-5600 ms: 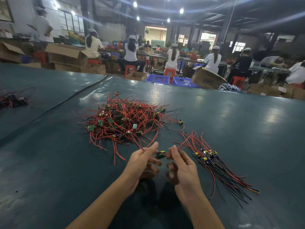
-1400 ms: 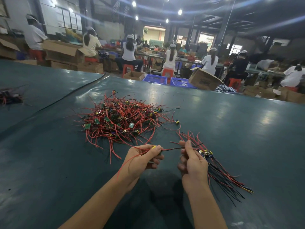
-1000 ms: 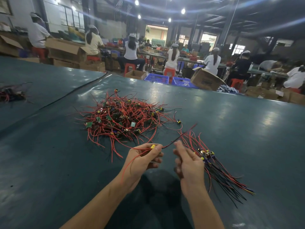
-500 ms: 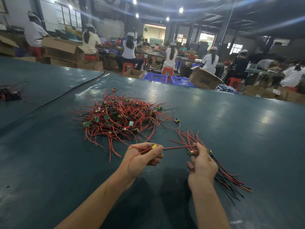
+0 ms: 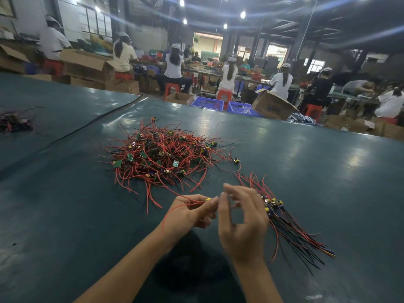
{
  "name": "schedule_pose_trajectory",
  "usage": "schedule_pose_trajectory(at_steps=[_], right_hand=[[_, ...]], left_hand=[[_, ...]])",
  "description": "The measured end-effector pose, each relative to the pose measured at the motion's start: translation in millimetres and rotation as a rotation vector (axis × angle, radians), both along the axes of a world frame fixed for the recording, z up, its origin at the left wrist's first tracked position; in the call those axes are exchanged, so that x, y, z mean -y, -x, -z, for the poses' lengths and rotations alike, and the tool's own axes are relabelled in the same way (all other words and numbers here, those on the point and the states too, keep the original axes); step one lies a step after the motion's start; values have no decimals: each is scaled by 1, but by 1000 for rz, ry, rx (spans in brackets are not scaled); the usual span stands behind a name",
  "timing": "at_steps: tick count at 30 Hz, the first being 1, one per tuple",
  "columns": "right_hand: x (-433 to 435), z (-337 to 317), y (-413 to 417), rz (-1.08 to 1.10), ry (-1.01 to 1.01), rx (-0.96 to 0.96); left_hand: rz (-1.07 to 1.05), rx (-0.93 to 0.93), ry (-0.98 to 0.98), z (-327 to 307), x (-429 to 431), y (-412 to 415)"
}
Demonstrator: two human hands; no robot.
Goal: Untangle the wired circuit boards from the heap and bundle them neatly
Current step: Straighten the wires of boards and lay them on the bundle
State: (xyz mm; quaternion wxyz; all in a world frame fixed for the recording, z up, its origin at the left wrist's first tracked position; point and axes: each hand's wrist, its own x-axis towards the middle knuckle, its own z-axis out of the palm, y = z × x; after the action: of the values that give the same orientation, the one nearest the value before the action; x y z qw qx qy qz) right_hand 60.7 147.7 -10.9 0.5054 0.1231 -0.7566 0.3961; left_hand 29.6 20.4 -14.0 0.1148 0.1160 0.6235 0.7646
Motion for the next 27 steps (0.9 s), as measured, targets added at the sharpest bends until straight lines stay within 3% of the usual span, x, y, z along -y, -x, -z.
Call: schedule_pose_trajectory(at_steps=[2, 7, 15, 18, 22, 27], right_hand=[[3, 4, -1, 11, -164, 111], [-3, 5, -4, -2, -194, 418], [-9, 3, -7, 101, -272, 477], [-12, 1, -8, 90, -249, 474], [-16, 1, -7, 105, -156, 449], [-29, 1, -2, 300, -36, 418]], left_hand=[[83, 48, 20, 0, 0, 0], [70, 180, -17, -2, 5, 5], [-169, -136, 226, 5, 5, 8], [-218, -123, 165, 5, 10, 12], [-254, 98, -23, 2, 13, 16], [-301, 204, -265, -2, 25, 23]])
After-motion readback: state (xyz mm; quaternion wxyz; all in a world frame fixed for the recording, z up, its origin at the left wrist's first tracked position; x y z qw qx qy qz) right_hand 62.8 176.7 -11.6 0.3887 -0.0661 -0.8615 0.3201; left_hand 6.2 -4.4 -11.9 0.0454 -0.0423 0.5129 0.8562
